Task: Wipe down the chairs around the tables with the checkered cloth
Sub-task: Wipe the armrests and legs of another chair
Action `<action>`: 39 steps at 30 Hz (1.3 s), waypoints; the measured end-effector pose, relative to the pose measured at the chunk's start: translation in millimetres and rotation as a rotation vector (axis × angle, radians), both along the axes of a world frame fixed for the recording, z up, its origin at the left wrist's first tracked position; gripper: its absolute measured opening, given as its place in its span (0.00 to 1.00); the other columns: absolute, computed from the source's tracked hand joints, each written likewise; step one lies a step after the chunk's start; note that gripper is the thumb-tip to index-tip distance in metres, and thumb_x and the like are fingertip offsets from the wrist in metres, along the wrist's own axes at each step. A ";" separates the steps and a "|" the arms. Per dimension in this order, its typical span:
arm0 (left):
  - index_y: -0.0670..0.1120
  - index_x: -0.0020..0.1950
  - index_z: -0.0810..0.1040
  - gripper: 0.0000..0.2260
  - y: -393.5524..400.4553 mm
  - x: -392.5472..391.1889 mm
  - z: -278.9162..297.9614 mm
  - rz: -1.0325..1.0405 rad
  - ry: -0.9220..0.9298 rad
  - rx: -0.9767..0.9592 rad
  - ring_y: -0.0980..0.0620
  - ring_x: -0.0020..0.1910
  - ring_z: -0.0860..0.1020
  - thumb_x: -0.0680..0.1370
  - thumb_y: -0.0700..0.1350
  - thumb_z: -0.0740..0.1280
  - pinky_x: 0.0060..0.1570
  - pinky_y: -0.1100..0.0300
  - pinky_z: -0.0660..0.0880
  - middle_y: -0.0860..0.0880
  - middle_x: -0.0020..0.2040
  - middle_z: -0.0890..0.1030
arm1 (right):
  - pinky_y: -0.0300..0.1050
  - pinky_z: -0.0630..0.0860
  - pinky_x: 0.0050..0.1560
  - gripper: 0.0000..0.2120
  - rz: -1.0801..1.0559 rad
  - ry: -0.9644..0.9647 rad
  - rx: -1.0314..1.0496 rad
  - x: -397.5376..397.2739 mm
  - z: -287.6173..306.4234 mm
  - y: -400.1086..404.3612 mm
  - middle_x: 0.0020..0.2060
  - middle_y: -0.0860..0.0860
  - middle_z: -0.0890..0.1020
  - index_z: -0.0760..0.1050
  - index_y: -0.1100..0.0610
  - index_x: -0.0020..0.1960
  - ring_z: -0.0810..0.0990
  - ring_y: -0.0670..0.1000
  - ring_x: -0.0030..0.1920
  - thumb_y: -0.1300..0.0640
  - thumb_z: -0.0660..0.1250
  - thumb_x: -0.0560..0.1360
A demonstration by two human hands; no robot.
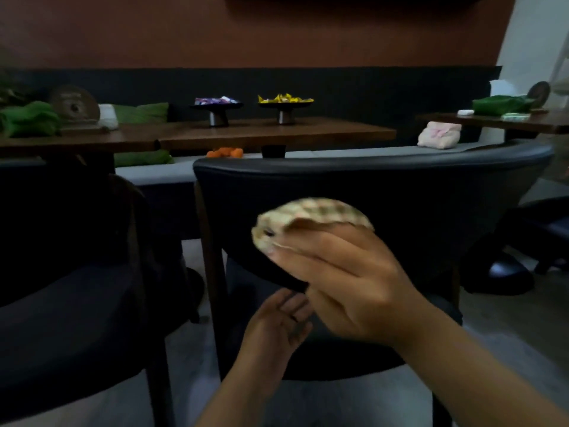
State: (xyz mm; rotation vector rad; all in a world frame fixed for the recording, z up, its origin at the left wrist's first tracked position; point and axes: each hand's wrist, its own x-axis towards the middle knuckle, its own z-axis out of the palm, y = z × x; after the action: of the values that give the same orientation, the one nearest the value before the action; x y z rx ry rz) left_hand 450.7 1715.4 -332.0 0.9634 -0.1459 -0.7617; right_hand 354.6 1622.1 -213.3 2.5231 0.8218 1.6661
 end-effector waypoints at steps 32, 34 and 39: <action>0.35 0.74 0.62 0.27 36.6 22.4 -153.5 0.610 -1.150 1.063 0.39 0.74 0.61 0.75 0.33 0.63 0.72 0.47 0.58 0.38 0.74 0.65 | 0.53 0.74 0.63 0.24 -0.277 0.698 0.010 71.5 -231.7 -15.1 0.61 0.55 0.80 0.78 0.61 0.61 0.77 0.56 0.63 0.63 0.75 0.66; 0.36 0.75 0.61 0.34 33.5 18.3 -157.8 0.573 -1.277 1.121 0.41 0.76 0.54 0.69 0.26 0.63 0.73 0.45 0.53 0.38 0.76 0.60 | 0.54 0.74 0.63 0.21 -0.259 0.649 0.051 58.2 -234.1 -27.7 0.60 0.55 0.81 0.79 0.61 0.60 0.78 0.56 0.62 0.64 0.74 0.67; 0.37 0.75 0.61 0.36 27.0 5.7 -167.3 0.403 -1.533 1.209 0.42 0.77 0.52 0.65 0.30 0.57 0.71 0.36 0.53 0.37 0.76 0.59 | 0.53 0.72 0.65 0.17 -0.278 0.575 0.053 21.5 -235.3 -71.7 0.59 0.56 0.81 0.80 0.61 0.59 0.78 0.56 0.62 0.64 0.60 0.74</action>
State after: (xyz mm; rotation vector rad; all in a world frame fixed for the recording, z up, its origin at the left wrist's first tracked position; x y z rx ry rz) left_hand 456.4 1742.4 -499.2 2.4838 -0.8398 0.5540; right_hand 376.1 1550.4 -448.7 3.0221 0.4008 0.9007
